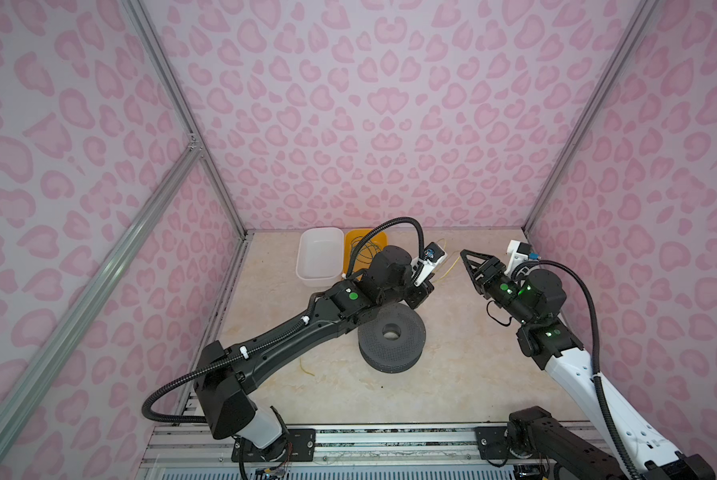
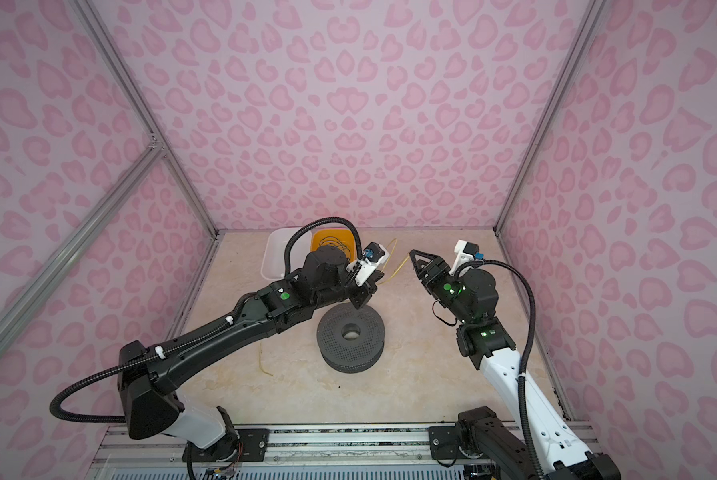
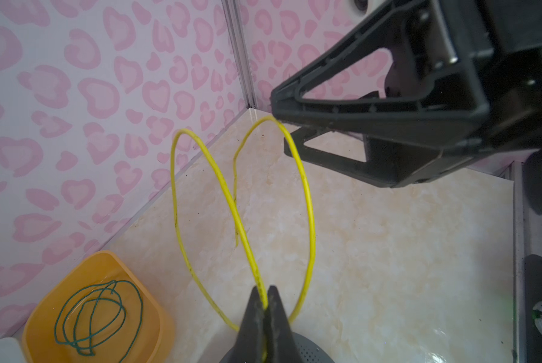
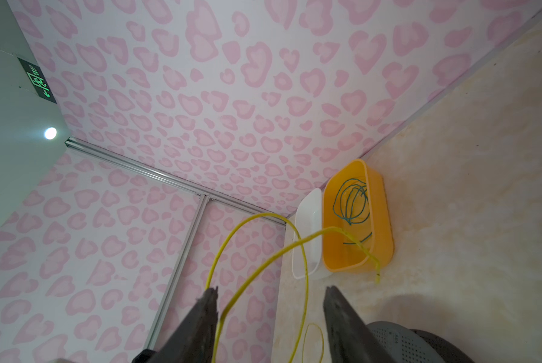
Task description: Wrap the cables
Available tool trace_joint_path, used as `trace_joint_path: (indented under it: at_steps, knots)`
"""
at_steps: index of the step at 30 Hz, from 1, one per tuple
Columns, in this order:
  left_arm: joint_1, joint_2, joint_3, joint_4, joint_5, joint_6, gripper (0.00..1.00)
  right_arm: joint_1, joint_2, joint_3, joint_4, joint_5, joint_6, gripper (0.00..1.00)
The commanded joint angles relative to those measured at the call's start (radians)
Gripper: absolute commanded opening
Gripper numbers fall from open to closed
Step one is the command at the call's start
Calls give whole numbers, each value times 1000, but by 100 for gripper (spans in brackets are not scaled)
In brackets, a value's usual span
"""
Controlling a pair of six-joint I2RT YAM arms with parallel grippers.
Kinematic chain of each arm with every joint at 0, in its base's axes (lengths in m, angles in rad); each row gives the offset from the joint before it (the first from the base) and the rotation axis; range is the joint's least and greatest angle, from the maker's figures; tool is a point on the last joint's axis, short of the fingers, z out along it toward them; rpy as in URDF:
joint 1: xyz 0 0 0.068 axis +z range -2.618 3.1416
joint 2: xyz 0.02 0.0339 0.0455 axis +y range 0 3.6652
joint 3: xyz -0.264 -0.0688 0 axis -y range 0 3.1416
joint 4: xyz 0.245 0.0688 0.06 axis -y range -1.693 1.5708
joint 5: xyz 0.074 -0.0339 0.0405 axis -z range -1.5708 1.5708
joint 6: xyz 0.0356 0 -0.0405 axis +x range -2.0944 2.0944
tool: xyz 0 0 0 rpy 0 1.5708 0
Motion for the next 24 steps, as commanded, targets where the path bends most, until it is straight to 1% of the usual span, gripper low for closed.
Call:
trace_joint_path:
  at_steps: [1, 6, 8, 12, 21, 24]
  knots:
    - [-2, -2, 1, 29, -10, 13, 3, 6, 26, -14, 97, -38, 49, 41]
    - [-4, -5, -2, 27, -15, 17, 4, 5, 47, -17, 134, -46, 59, 9]
    - [-4, -10, -4, 26, -22, 22, 4, 0, 48, -9, 132, -49, 52, 0]
    - [-5, -27, -15, 22, -21, 29, 3, -27, 38, 10, 98, -31, 23, 0]
    - [-17, -116, -65, 11, -4, 49, 3, -136, 62, 70, 87, -1, -15, 0]
    - [-17, -155, -95, -2, -7, 55, 4, -189, 61, 79, 93, 23, -11, 0]
